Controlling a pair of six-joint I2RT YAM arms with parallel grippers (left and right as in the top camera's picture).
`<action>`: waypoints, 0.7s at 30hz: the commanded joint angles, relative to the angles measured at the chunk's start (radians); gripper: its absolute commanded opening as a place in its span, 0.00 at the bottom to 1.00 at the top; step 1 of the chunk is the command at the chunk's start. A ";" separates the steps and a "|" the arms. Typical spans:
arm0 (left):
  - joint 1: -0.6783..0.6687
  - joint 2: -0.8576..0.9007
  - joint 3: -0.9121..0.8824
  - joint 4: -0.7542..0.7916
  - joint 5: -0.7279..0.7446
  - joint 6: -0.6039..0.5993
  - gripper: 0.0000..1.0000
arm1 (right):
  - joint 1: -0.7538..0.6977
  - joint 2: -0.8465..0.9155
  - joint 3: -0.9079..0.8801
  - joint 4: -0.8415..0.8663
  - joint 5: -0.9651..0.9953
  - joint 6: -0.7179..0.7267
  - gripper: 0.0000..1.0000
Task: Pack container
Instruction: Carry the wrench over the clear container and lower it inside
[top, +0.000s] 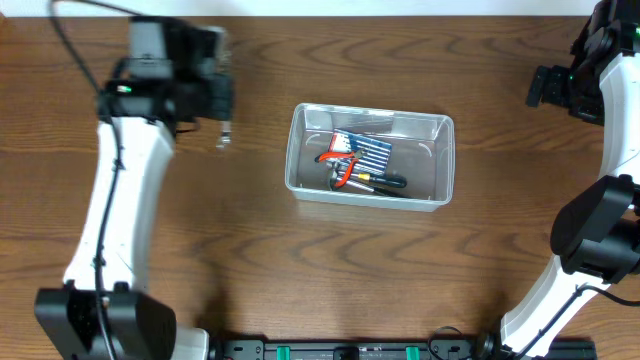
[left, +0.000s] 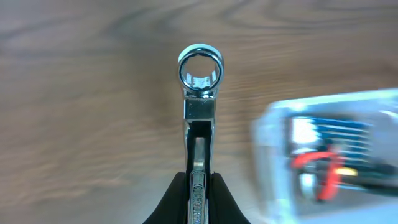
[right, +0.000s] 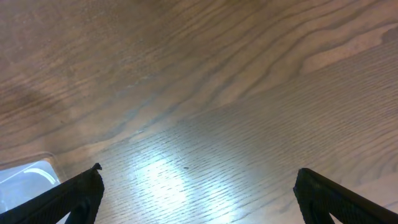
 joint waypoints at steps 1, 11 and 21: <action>-0.122 -0.054 0.008 0.011 0.019 -0.031 0.06 | -0.006 -0.002 -0.003 0.000 0.004 0.012 0.99; -0.391 -0.047 0.008 0.011 0.019 -0.043 0.06 | -0.006 -0.002 -0.003 0.000 0.004 0.012 0.99; -0.446 0.017 0.008 0.056 0.019 -0.042 0.06 | -0.006 -0.002 -0.003 0.000 0.004 0.012 0.99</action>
